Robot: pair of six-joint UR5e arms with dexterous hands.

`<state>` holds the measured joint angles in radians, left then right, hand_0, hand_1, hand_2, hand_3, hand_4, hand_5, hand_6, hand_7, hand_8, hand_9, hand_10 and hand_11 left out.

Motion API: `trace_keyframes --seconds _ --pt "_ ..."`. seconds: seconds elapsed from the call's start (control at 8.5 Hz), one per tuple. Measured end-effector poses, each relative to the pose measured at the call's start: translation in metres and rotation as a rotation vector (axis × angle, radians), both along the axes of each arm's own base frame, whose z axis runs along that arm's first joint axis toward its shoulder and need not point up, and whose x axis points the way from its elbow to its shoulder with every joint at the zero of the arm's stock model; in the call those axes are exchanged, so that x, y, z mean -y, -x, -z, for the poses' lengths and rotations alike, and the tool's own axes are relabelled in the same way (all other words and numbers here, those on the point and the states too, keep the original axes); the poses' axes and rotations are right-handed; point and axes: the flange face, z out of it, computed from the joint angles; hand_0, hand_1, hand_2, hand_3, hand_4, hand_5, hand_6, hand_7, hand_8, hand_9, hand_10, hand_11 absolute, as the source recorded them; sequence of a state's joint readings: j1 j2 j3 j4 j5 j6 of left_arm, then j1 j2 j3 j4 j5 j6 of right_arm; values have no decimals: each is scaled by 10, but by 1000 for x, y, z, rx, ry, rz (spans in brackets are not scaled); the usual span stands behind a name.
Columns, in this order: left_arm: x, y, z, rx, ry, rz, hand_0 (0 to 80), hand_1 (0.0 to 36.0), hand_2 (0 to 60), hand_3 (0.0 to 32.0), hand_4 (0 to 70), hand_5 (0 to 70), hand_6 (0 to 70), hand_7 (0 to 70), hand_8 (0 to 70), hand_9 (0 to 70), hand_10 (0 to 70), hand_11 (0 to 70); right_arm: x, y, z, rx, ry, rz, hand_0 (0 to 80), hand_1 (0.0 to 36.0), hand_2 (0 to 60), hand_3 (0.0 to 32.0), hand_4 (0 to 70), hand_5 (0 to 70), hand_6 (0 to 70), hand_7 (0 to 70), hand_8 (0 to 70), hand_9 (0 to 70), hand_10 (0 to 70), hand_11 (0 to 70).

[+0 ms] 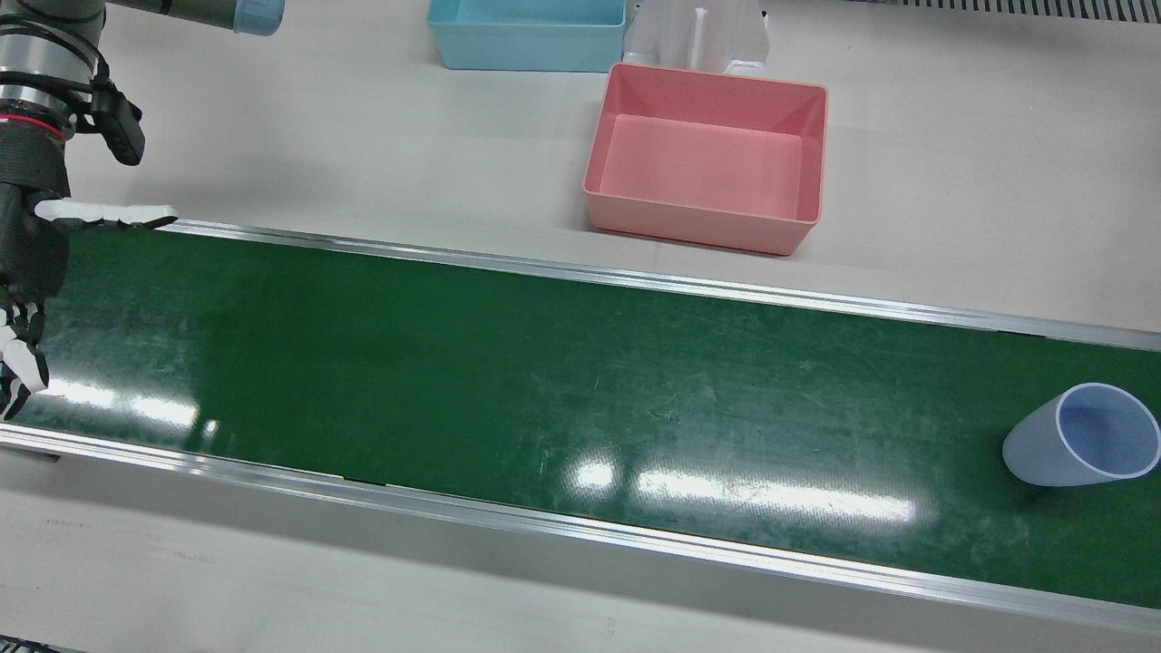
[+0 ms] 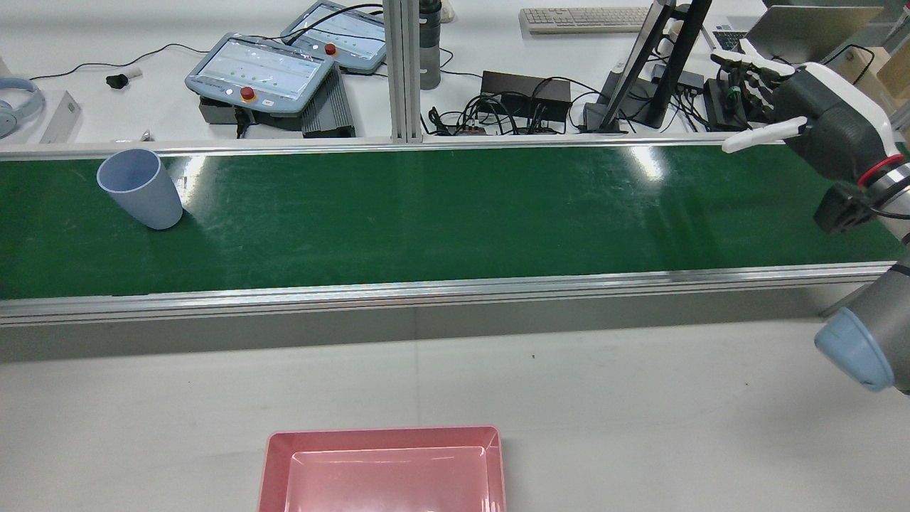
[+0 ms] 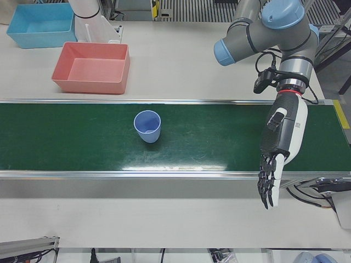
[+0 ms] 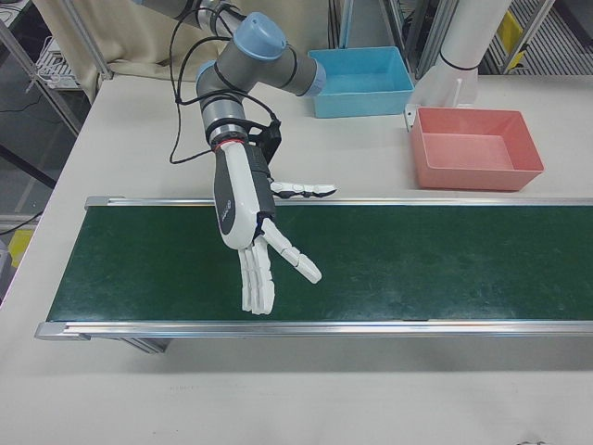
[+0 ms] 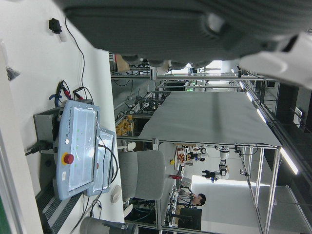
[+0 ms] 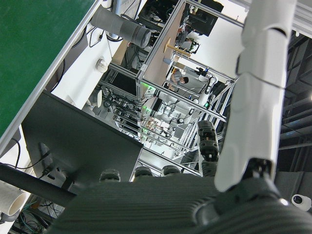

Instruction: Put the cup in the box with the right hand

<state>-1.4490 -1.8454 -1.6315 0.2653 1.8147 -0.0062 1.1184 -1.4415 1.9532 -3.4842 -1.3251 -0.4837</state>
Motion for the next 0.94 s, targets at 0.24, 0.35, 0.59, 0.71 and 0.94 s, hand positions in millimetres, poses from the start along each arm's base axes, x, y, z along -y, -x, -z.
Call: trace_keyframes --seconds 0.24,0.35,0.59,0.71,0.94 --pt "0 0 1 -1 -1 0 0 0 0 0 0 0 0 0 0 0 0 0 12 14 -19 64 -6 -5 557 206 0 0 0 65 3 0 0 5 0 0" --pt "0 0 1 0 -1 0 0 0 0 0 0 0 0 0 0 0 0 0 19 27 -24 138 3 12 564 206 0 0 6 64 7 0 0 1 0 0" --pt "0 0 1 0 -1 0 0 0 0 0 0 0 0 0 0 0 0 0 32 45 -13 231 1 39 562 207 0 0 7 59 16 0 0 0 0 0" --pt "0 0 1 -1 0 0 0 0 0 0 0 0 0 0 0 0 0 0 34 51 -8 247 2 47 569 191 0 0 21 59 16 0 0 0 0 0" --pt "0 0 1 0 0 0 0 0 0 0 0 0 0 0 0 0 0 0 35 60 -5 254 5 61 565 196 0 0 0 59 15 0 0 0 0 0"
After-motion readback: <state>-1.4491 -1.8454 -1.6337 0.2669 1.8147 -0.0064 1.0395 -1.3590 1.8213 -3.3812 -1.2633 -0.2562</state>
